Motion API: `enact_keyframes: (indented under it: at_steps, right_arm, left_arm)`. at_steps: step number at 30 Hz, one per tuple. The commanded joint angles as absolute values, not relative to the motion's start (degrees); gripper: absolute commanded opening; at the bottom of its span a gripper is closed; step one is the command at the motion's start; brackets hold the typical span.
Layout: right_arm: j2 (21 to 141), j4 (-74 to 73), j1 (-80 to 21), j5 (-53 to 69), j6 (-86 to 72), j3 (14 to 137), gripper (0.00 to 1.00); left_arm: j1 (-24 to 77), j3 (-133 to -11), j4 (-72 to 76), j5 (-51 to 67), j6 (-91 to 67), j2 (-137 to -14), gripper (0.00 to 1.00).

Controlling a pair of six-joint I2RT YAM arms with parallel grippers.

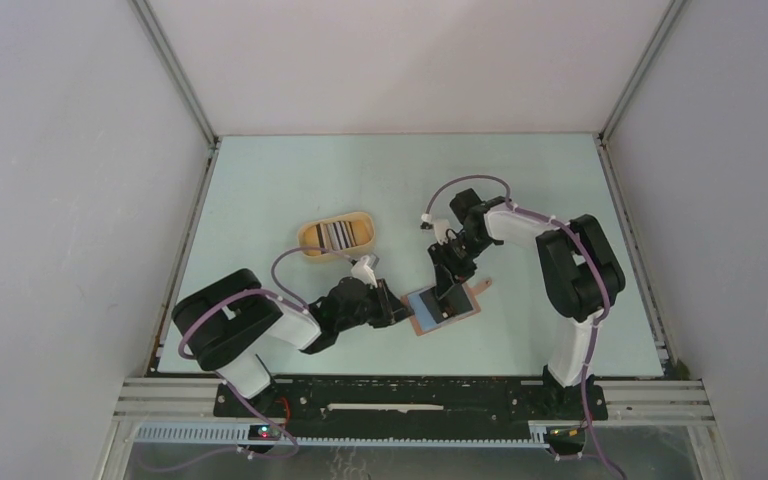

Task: Put the credit cards into the card holder
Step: Insert the credit card into the card holder.

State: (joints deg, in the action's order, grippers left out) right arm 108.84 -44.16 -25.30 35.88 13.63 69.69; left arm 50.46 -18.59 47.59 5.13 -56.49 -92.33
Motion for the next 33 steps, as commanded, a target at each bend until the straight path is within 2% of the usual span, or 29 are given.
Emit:
enact_keyframes:
  at_steps: [1,14,21,33]
  right_arm:
    - [110.74,-45.75,-27.09,39.77,14.63,71.75,0.41]
    - [111.51,-46.21,-28.32,44.03,14.33,72.57,0.40]
    - [105.72,-45.57,-28.39,36.78,15.95,72.11,0.38]
    - [109.74,-45.87,-28.72,33.29,15.45,72.07,0.41]
  left_arm:
    - [50.96,-20.85,46.52,6.27,-54.76,-93.45,0.20]
    - [51.06,-20.97,46.36,6.46,-54.42,-93.31,0.22]
    - [50.97,-19.43,48.36,5.81,-54.49,-92.03,0.23]
    - [50.95,-19.41,49.12,6.04,-54.49,-92.54,0.24]
